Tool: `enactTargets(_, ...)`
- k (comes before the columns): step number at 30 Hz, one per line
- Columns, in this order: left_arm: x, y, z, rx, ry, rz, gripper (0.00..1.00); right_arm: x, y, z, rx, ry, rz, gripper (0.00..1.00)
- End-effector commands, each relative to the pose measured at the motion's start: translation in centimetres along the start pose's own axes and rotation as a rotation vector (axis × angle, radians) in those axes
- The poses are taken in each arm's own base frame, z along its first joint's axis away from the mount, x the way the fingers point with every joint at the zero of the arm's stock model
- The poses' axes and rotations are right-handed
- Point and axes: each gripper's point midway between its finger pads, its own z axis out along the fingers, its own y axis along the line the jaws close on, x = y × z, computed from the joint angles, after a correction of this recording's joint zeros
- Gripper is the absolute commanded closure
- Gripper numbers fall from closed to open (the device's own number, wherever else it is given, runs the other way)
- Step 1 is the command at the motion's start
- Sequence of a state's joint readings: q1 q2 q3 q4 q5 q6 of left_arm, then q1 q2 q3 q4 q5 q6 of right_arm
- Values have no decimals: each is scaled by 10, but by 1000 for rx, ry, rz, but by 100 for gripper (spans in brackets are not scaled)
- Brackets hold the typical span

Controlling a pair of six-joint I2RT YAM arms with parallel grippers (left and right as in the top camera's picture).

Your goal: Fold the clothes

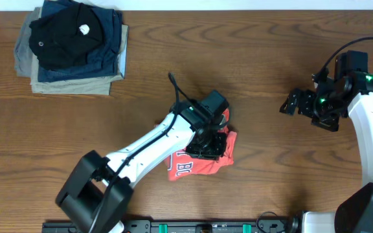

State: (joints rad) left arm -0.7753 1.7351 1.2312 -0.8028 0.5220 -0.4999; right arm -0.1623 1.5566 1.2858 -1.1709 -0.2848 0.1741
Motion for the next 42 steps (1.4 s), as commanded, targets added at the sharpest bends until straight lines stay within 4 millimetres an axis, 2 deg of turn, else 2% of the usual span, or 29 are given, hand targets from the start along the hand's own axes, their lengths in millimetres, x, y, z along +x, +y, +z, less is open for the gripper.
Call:
enactTargets(1,1,-29,-20,73,-40,84,94,2,5,-1,-11,-4,-29,1)
enactTargets(3,4,-31,-17,69,-31,91,91,2,6,-1,-15,-3,-29,1)
enactTargets(4,5,-31,-15,63,-29,96,83,3,6,-1,-17,-2,-29,1)
enactTargets(7,6,-33,-6,39,-32,117,33,4,15,-1,-69,6,-30,1)
enactTargets(8,6,-36,-3,42,-31,126,23,5,20,-1,-96,11,-30,1)
enactTargets(9,6,-39,0,44,-30,137,21,6,25,-2,-124,16,-31,1)
enactTargets(11,8,-42,1,47,-31,148,21,8,32,-2,-159,23,-48,1)
enactTargets(13,5,-42,-7,55,-48,149,21,11,41,-3,-198,33,-96,1)
enactTargets(15,0,-38,-24,55,-87,131,21,14,46,-2,-204,42,-115,1)
enactTargets(17,-8,-26,-48,26,-152,97,21,17,52,0,-206,49,-134,1)
enactTargets(21,-20,26,-116,-81,-343,-99,21,19,60,2,-211,50,-163,1)
enactTargets(24,-17,68,-159,-120,-443,-243,21,21,69,2,-240,54,-183,1)
enactTargets(28,-3,127,-197,-202,-514,-446,21,33,90,6,-263,80,-248,1)
enactTargets(31,8,160,-204,-249,-504,-567,21,46,104,16,-257,110,-264,1)
enactTargets(33,14,173,-203,-259,-486,-621,21,54,118,26,-266,117,-300,24)
enactTargets(36,21,184,-201,-270,-459,-665,20,69,138,40,-274,127,-344,47)
enactTargets(39,22,186,-198,-274,-448,-672,20,80,148,51,-220,118,-360,49)
enactTargets(42,22,186,-198,-274,-447,-672,21,91,159,57,-171,104,-383,43)
